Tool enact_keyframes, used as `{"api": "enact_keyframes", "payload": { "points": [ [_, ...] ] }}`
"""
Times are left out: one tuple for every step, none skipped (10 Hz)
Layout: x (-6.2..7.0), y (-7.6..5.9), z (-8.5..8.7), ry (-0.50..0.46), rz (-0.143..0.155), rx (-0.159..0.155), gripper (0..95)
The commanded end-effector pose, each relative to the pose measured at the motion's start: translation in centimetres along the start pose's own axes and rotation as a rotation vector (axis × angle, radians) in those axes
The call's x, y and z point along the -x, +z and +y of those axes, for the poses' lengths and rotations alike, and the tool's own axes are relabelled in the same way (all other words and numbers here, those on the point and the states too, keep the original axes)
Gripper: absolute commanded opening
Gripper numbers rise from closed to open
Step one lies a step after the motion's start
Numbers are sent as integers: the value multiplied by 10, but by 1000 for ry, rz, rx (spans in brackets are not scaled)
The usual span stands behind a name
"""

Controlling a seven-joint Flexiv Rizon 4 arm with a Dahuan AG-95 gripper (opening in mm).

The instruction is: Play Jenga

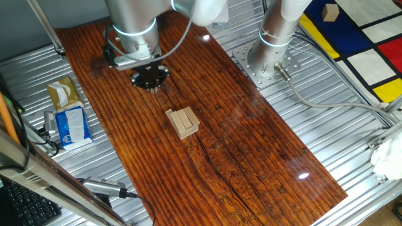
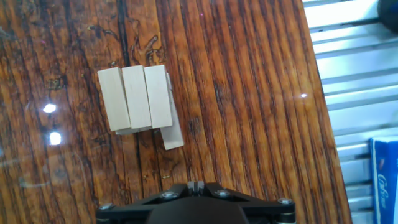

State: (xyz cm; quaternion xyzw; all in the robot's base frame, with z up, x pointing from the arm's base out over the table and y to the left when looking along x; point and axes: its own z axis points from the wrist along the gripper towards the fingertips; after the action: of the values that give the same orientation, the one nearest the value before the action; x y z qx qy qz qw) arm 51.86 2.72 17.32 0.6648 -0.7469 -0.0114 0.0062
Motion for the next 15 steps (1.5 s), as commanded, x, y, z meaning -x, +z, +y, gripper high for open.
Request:
{"api": "enact_keyframes", "payload": {
  "points": [
    [0,-1,2,-46,5,5,0],
    [0,-1,2,-48,7,5,0],
    [0,-1,2,-55,5,8,0],
    [0,-1,2,-63,4,13,0],
    [0,-1,2,-71,3,17,0],
    [0,-1,2,-73,3,21,0],
    [0,-1,2,-75,3,21,0],
    [0,-1,2,-75,3,21,0],
    [0,-1,2,-75,1,21,0],
    [0,-1,2,-76,2,22,0],
    [0,-1,2,-76,4,21,0],
    [0,-1,2,-76,3,20,0],
    [0,-1,2,-76,3,20,0],
    [0,-1,2,-77,3,21,0],
    [0,-1,2,-84,5,24,0]
  ]
}}
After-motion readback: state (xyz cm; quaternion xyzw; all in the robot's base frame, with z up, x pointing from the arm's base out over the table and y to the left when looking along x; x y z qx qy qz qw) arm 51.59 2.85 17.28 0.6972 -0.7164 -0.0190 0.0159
